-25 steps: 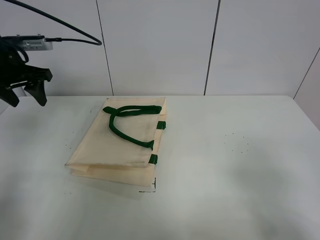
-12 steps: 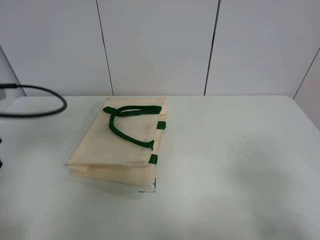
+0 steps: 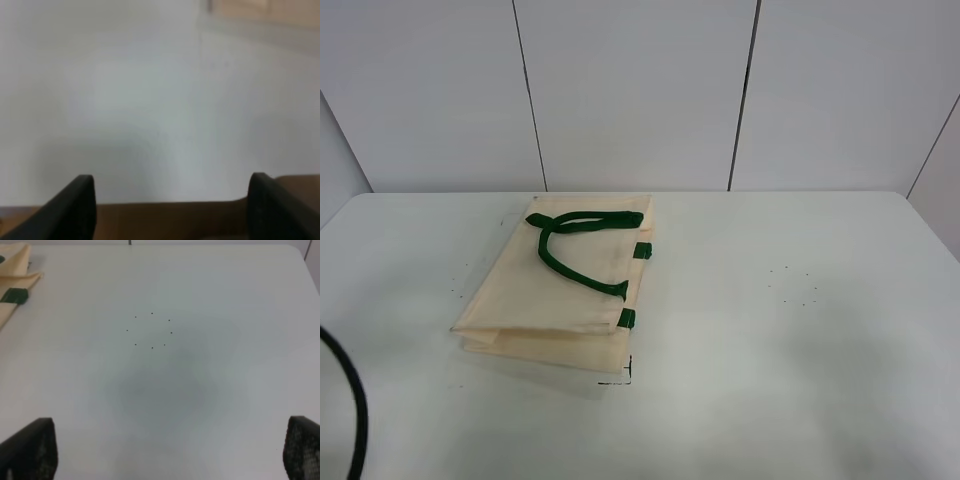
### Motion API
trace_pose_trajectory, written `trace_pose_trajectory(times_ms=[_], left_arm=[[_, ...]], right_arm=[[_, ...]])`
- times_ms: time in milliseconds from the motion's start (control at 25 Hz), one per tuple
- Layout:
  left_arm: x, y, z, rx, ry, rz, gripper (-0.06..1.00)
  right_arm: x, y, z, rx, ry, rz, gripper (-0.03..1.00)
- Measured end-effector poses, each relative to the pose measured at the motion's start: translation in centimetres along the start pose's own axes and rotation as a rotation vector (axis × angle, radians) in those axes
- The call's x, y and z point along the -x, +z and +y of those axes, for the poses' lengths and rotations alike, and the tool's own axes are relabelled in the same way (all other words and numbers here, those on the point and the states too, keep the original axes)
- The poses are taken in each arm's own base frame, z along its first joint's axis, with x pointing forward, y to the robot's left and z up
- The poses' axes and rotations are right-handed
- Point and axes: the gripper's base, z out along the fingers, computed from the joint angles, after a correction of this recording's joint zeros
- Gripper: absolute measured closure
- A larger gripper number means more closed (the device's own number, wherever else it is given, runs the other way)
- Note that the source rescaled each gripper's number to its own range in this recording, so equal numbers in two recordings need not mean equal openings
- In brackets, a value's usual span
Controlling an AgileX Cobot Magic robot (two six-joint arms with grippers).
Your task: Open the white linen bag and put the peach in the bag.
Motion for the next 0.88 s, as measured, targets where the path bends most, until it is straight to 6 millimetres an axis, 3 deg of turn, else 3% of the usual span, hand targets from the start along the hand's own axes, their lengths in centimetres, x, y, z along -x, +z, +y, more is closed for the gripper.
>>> trace_pose_trajectory(times_ms=[520, 880], left_arm=[[-3.8, -3.2, 0.0, -0.001, -0.009, -0.333, 0.09], [-4.0, -3.3, -0.1, -0.008, -0.011, -0.347, 0.09]], right_arm=[[0.0, 0.0, 0.0, 0.000, 0.000, 0.000, -0.03], [0.0, 0.0, 0.0, 0.000, 0.000, 0.000, -0.03]])
